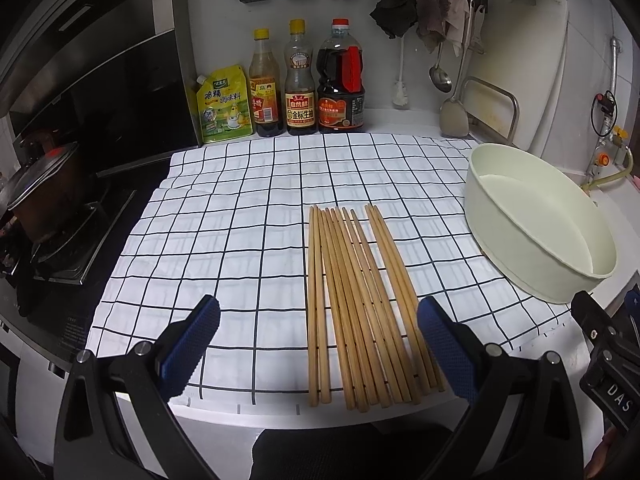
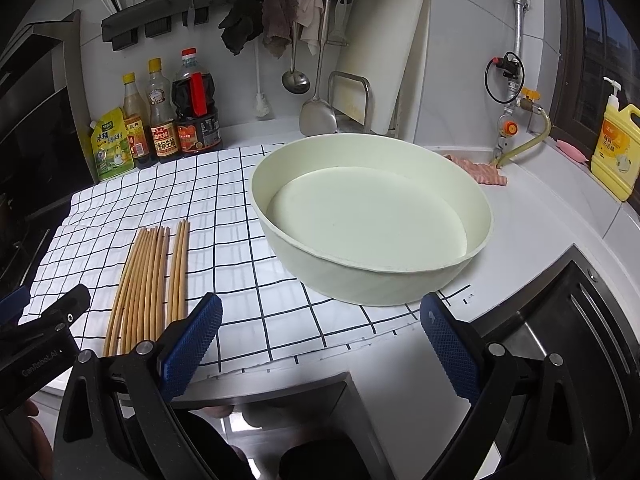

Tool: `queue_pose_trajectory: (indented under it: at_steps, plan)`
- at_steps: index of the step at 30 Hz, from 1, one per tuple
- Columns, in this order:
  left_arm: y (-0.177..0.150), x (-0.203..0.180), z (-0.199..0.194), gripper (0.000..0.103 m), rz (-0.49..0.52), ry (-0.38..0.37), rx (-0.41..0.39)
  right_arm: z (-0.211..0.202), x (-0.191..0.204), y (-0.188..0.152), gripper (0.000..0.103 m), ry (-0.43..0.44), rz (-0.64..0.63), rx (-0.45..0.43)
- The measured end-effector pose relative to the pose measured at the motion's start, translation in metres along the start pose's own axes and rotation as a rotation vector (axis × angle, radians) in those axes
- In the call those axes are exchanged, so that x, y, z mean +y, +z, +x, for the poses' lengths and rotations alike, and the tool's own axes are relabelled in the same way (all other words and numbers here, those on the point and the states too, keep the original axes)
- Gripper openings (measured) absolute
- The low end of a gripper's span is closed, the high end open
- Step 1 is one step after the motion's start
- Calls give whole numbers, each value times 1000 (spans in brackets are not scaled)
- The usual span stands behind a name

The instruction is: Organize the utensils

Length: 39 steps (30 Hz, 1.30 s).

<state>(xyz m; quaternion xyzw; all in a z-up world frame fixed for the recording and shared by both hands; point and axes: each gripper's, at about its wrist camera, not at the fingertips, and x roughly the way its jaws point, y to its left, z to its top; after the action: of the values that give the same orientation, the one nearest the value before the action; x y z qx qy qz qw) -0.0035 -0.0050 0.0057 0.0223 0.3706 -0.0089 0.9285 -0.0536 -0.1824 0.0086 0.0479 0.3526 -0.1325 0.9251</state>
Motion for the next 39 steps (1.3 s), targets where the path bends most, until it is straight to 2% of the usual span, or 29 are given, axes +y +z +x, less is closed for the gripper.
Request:
queue_pose_trajectory:
  at_steps: [39]
  plan:
    - [-3,0,-2,97,18,-6,-5,-2,-1,-2,95,0,-1,-5]
